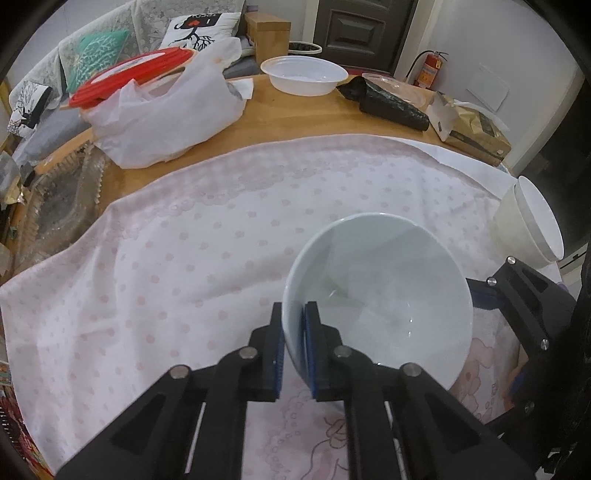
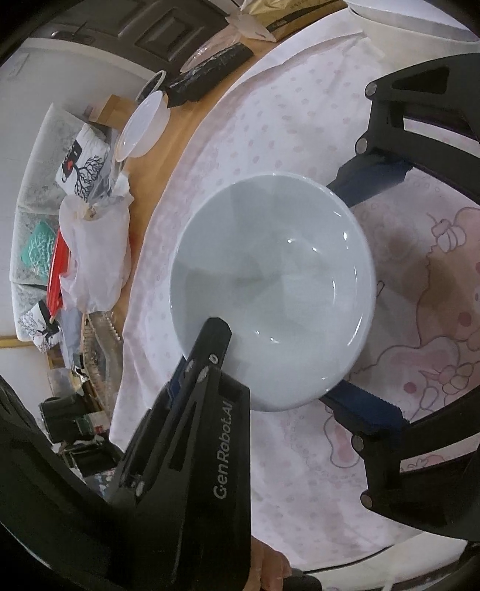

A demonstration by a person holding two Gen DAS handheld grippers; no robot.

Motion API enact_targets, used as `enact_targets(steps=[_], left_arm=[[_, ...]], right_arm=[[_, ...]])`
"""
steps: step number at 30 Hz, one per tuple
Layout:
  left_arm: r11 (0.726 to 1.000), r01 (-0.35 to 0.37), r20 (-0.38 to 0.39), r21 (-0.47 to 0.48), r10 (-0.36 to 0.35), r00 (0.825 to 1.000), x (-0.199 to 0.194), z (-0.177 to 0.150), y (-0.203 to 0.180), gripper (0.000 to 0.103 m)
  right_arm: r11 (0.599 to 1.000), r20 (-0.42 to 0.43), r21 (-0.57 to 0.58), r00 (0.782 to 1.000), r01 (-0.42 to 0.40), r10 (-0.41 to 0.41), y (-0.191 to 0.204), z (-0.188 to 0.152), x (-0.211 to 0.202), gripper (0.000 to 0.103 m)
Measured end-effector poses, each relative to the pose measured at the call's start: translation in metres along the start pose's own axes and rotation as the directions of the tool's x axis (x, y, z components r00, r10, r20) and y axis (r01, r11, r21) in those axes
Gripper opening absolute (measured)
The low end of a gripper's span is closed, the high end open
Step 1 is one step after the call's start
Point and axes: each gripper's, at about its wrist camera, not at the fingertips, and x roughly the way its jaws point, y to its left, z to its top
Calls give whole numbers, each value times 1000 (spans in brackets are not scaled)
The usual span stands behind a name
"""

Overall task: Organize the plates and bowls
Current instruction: 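Close the left gripper on the second white bowl rim and lift it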

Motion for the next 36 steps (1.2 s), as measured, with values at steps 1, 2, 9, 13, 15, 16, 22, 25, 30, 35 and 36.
enact_targets(steps=[1,2,9,13,15,16,22,25,30,35,36], left_arm=[[1000,-4,1,1,4,1000,0,0,-1,8],[1000,-7,1,0,7,1000,1,0,-1,8],[1000,-10,-1,24,10,1000,-3,0,-3,8],[999,-11,8,31,10,1000,-8,3,-7,8],[999,-12,14,38,12,1000,-11,4,-11,8],[999,-13,17,40,12,1000,-13,5,-13,8],[998,-26,35,58,24,999,-28,9,-25,8],[997,-30,46,72,26,999,-37,11,-33,8],[993,-44,65,108,37,997,-51,14,-54,8],[990,-45,78,130,35,996,-58,22,-79,8],[989,-46,80,137,35,996,-59,23,-85,8]], right_arm=[[1000,0,3,1000,3,-3,0,1,0,86],[1000,0,5,1000,10,-10,1,1,0,85],[1000,5,9,1000,17,-17,1,0,-5,85],[1000,16,5,999,28,-28,-2,0,-13,85],[999,21,6,999,32,-32,-3,0,-17,85],[999,23,7,999,33,-33,-4,0,-19,85],[999,43,16,998,41,-42,-8,-2,-36,85],[999,62,24,997,41,-42,-11,-4,-48,85],[998,86,34,995,53,-56,-19,-8,-67,85],[996,107,54,991,73,-78,-33,-16,-86,85],[995,110,60,991,76,-82,-36,-18,-89,85]])
